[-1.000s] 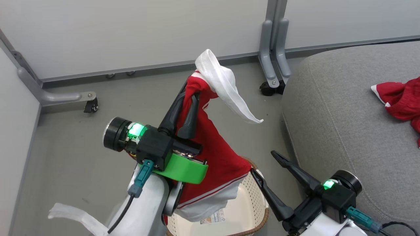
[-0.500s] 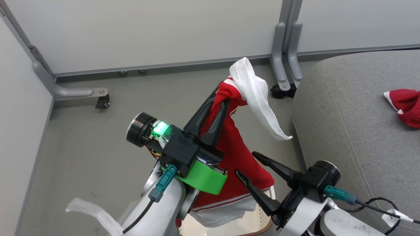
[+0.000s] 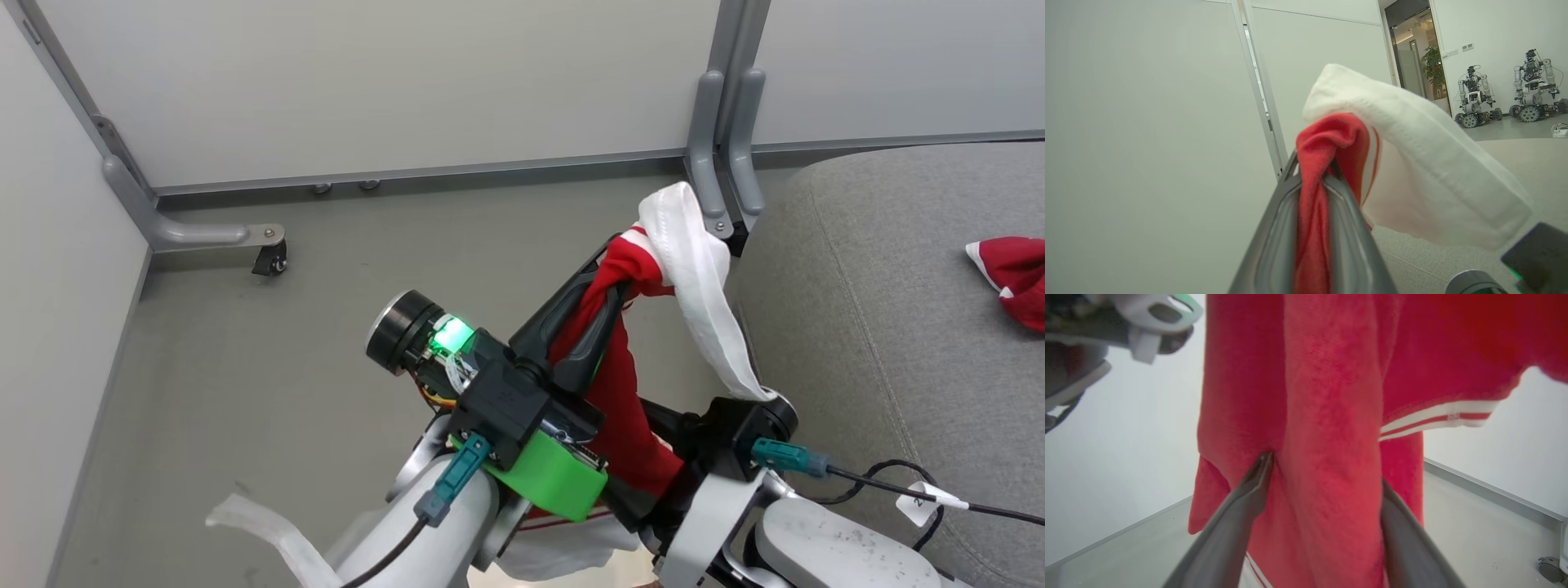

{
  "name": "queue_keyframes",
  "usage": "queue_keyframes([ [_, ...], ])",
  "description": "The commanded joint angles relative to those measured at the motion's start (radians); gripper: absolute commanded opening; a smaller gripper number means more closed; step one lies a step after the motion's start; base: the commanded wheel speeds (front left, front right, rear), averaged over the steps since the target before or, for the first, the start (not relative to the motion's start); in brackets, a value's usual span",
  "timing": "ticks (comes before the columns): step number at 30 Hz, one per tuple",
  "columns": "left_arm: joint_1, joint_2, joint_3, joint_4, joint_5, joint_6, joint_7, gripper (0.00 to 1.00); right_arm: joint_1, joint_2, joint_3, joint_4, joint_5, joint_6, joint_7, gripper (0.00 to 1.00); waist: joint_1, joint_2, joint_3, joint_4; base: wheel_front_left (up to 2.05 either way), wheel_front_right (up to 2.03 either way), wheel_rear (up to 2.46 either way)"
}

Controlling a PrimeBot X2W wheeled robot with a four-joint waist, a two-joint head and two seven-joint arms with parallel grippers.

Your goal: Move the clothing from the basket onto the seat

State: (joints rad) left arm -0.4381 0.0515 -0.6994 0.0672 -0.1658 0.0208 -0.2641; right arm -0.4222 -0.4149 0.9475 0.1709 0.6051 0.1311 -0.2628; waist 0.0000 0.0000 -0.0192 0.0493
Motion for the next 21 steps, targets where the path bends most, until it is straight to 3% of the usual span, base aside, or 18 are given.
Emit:
queue_keyframes([
  [1,-0.015,-0.001,-0.007,-0.003,-0.003,0.007,0.0,0.0,-0.015,0.008,0.004,0.014,0.003,-0.001,-0.003,1.0,0.0,0.0,-0.002,0.002,0.0,0.0,0.0],
  [5,-0.023,-0.001,-0.031,-0.003,-0.014,0.014,0.0,0.0,-0.023,0.034,0.013,0.04,0.006,-0.001,-0.003,1.0,0.0,0.0,-0.005,0.009,0.0,0.0,0.0],
  [6,-0.025,-0.001,-0.033,-0.001,-0.016,0.017,0.0,0.0,-0.024,0.037,0.015,0.045,0.011,-0.001,-0.003,0.08,0.0,0.0,-0.005,0.01,0.0,0.0,0.0],
  [7,-0.026,-0.001,-0.034,0.001,-0.016,0.019,0.0,0.0,-0.027,0.039,0.014,0.047,0.012,-0.001,-0.003,0.0,0.0,0.0,-0.005,0.012,0.0,0.0,0.0],
  [21,-0.008,0.006,0.007,0.035,-0.031,0.04,0.0,0.0,0.015,0.048,-0.06,0.024,0.003,-0.001,-0.003,0.0,0.0,0.0,0.0,0.015,0.0,0.0,0.0],
])
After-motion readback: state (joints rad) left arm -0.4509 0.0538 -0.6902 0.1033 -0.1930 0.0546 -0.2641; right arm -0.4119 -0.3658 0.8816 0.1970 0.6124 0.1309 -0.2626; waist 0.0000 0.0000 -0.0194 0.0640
